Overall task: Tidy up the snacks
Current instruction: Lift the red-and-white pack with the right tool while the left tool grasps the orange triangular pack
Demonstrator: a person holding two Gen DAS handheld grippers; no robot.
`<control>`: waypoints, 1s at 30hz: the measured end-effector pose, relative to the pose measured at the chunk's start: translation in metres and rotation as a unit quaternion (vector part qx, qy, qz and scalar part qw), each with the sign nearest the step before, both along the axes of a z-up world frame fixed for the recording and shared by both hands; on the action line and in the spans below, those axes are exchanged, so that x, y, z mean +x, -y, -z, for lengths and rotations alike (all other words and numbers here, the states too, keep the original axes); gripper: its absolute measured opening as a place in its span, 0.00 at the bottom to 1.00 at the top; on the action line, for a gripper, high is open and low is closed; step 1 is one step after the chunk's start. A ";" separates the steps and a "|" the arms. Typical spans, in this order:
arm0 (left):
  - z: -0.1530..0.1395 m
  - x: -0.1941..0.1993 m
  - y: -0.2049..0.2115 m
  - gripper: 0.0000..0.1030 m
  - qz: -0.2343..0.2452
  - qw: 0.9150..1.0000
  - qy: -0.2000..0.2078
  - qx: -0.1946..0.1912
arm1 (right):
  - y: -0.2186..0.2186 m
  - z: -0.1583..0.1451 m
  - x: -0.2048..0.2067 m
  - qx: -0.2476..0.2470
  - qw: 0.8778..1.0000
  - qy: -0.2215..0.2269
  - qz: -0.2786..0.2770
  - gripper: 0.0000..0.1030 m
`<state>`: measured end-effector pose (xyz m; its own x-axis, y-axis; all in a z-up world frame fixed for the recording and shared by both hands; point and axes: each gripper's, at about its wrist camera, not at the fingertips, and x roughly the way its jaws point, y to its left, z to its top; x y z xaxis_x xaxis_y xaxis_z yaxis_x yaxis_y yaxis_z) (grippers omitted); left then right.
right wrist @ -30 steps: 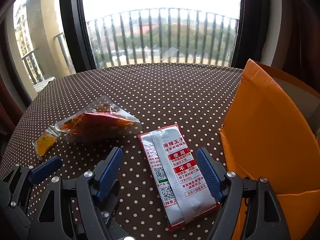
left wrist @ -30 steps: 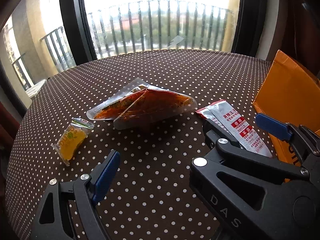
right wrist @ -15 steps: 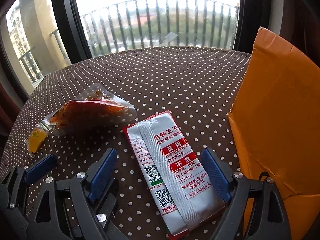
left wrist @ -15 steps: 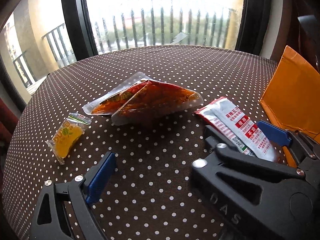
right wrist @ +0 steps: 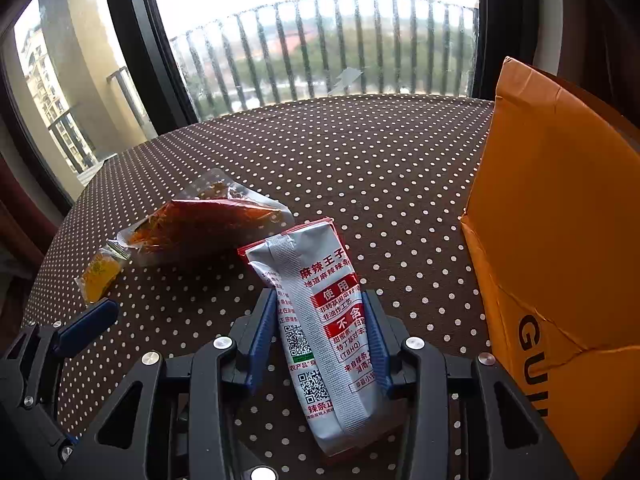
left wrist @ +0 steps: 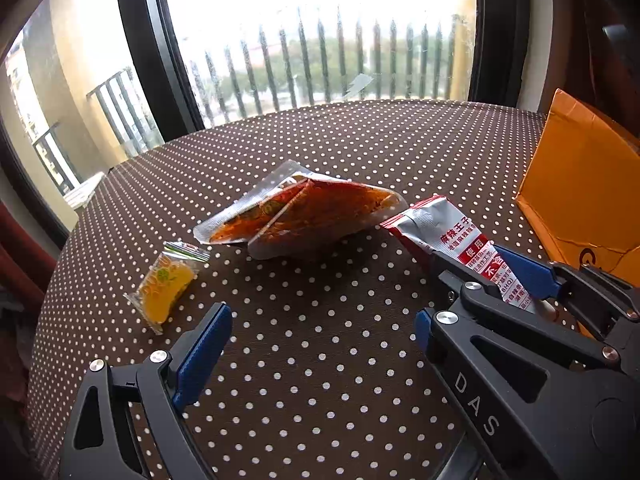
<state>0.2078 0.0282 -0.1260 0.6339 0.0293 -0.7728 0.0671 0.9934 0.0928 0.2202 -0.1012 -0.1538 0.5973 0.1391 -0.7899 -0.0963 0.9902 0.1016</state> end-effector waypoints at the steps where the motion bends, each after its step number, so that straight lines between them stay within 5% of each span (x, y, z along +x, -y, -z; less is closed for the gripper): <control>1: -0.003 0.000 0.000 0.91 0.002 1.000 0.002 0.002 | -0.001 -0.002 -0.002 0.000 1.000 0.004 -0.001 0.44; 19: -0.046 0.026 -0.006 0.91 0.027 0.998 0.035 0.054 | -0.017 -0.032 0.015 0.043 0.998 0.030 0.023 0.44; 30: -0.032 0.061 -0.001 0.91 0.049 0.996 0.036 0.070 | -0.008 -0.021 0.036 0.052 0.997 0.030 0.056 0.44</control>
